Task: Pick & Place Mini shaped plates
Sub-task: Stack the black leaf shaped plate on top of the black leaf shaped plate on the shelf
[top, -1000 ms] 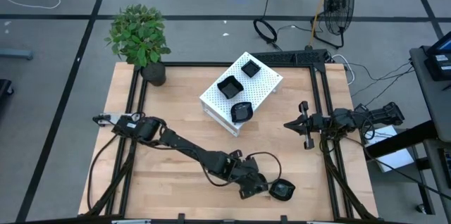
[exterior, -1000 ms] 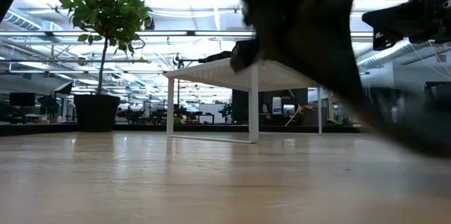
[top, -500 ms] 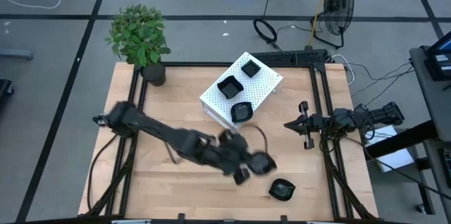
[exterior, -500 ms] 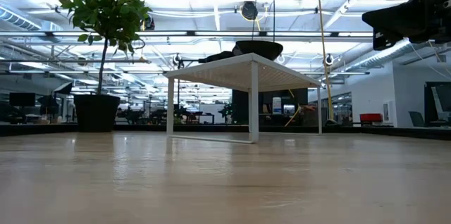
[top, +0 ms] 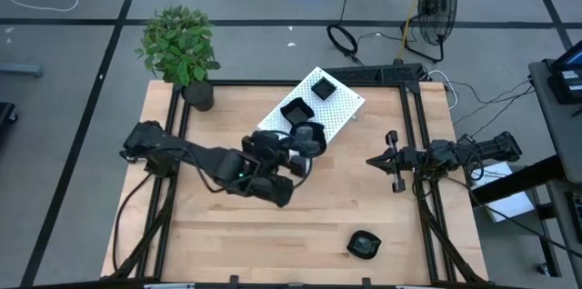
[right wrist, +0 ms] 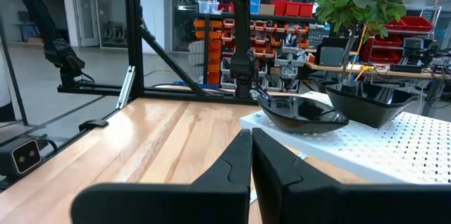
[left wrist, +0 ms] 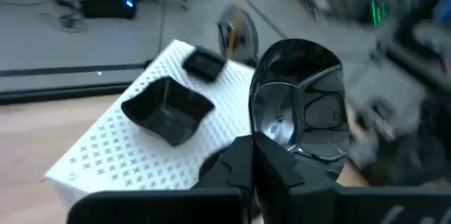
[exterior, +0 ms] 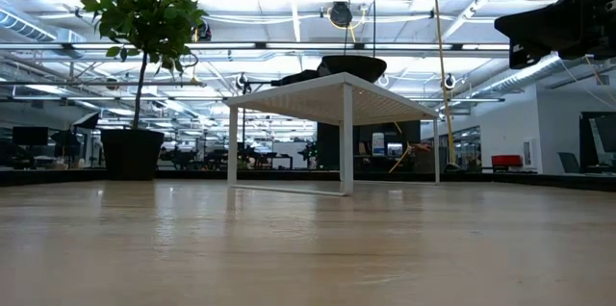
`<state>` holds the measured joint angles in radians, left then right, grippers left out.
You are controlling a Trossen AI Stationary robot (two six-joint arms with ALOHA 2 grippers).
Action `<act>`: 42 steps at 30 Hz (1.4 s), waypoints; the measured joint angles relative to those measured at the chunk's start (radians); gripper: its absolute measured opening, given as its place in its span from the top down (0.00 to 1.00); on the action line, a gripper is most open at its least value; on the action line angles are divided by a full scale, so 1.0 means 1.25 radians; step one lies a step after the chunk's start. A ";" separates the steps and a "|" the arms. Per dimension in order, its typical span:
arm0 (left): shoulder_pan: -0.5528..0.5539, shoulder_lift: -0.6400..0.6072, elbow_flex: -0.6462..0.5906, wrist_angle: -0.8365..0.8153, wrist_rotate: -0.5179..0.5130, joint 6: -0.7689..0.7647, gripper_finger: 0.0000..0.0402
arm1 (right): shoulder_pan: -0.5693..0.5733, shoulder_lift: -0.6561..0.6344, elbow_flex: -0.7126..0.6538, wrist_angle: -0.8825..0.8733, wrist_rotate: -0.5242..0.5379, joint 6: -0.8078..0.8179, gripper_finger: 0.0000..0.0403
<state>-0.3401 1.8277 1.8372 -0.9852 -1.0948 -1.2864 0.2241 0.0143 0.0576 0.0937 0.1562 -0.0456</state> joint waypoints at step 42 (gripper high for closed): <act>0.085 0.004 -0.414 0.627 0.079 0.059 0.86 | 0.000 0.000 0.000 0.000 0.000 0.000 1.00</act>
<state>-0.2344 1.8329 1.3197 -0.2021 -0.9955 -1.2132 0.2242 0.0146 0.0578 0.0937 0.1562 -0.0456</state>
